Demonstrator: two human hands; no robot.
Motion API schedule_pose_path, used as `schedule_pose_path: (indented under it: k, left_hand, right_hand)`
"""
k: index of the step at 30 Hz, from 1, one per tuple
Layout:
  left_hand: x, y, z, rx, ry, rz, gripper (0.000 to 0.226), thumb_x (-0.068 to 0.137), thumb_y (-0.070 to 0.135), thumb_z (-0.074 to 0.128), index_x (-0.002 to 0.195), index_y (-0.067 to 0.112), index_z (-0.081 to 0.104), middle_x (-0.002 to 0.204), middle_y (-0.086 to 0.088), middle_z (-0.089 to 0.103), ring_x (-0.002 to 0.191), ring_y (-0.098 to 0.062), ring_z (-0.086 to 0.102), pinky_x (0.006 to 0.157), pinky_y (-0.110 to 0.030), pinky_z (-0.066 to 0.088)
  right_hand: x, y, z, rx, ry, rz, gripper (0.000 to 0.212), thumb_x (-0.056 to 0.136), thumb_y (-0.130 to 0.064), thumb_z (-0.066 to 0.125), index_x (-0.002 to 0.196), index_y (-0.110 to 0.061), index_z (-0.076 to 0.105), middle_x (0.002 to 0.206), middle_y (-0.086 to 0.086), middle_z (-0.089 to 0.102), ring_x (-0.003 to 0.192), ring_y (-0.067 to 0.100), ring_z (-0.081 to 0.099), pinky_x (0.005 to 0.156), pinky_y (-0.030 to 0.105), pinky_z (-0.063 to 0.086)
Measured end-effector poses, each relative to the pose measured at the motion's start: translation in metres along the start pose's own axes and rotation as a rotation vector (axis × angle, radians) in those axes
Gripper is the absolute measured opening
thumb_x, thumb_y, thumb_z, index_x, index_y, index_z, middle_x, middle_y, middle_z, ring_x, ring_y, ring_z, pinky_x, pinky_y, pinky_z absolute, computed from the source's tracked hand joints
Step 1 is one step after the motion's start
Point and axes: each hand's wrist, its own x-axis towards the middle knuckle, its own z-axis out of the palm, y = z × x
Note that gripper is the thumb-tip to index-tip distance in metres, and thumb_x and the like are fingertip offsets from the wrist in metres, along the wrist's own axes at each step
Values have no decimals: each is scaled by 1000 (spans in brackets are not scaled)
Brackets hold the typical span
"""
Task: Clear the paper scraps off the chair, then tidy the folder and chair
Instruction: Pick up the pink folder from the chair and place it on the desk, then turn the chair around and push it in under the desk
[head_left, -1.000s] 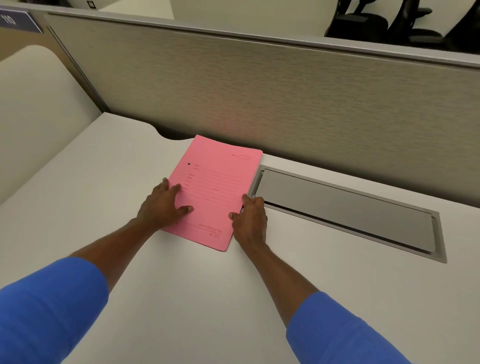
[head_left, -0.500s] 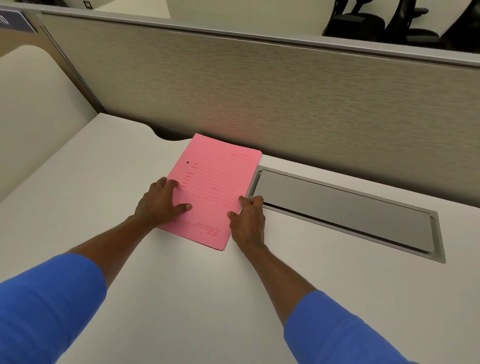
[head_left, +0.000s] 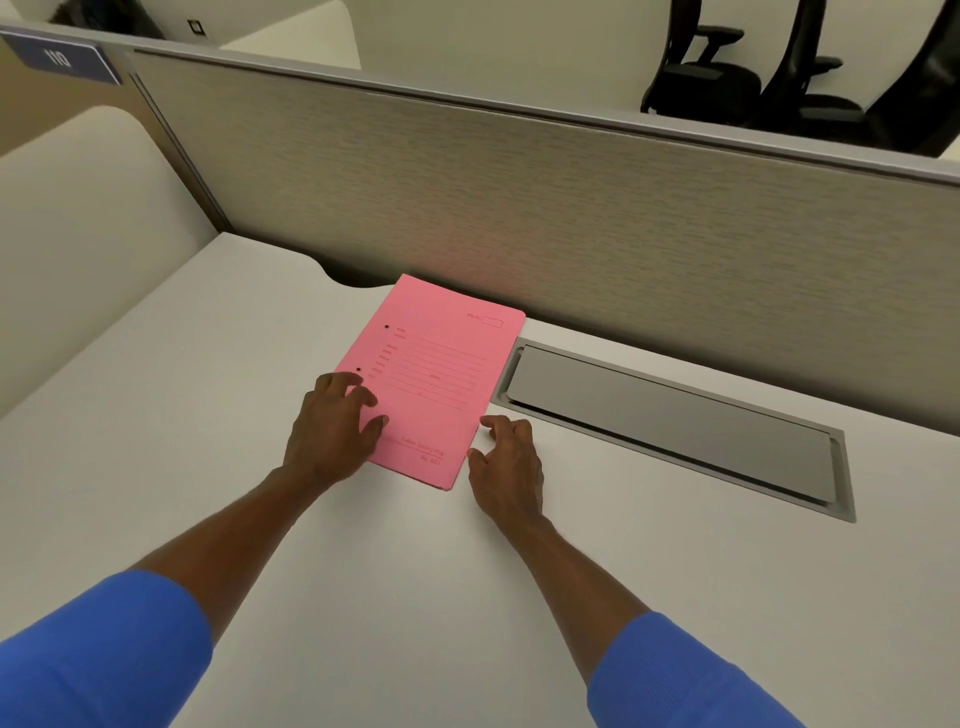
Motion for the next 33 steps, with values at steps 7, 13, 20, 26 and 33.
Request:
schedule_pose_path:
  k: [7, 13, 20, 26, 33]
  left_hand:
    - [-91, 5, -17, -69, -48, 11, 17, 99, 36, 71, 94, 21, 78, 98, 5, 78, 97, -21, 71, 78, -36, 58]
    - [-179, -5, -31, -65, -172, -82, 26, 100, 45, 65, 89, 23, 71, 84, 8, 76, 81, -20, 70, 71, -33, 54]
    - [-307, -13, -49, -63, -384, -95, 25, 100, 50, 62, 95, 27, 69, 96, 10, 73, 93, -17, 69, 80, -32, 56]
    - [-428, -19, -56, -129, -476, -158, 27, 103, 50, 60, 104, 25, 71, 103, 7, 73, 96, -17, 70, 89, -38, 60]
    - [-537, -19, -52, -135, -592, -188, 30, 98, 52, 66, 111, 25, 71, 110, 2, 74, 102, -21, 70, 94, -44, 60]
  right_hand:
    - [-81, 22, -10, -63, -55, -49, 42, 97, -24, 65, 138, -30, 56, 132, -2, 52, 109, 22, 69, 95, 41, 55]
    - [-174, 41, -21, -116, -80, -76, 37, 94, -27, 66, 130, -35, 59, 123, -11, 55, 99, 11, 69, 87, 36, 55]
    - [-287, 56, -44, -184, -121, -47, 35, 94, -28, 68, 126, -38, 60, 116, -16, 60, 94, 8, 69, 85, 32, 54]
    - [-379, 73, -56, -187, -153, -22, 36, 93, -31, 71, 125, -41, 59, 108, -18, 62, 86, 5, 66, 81, 31, 51]
    - [-470, 87, -65, -204, -208, -28, 31, 93, -32, 72, 121, -40, 61, 103, -17, 68, 85, 6, 68, 82, 33, 55]
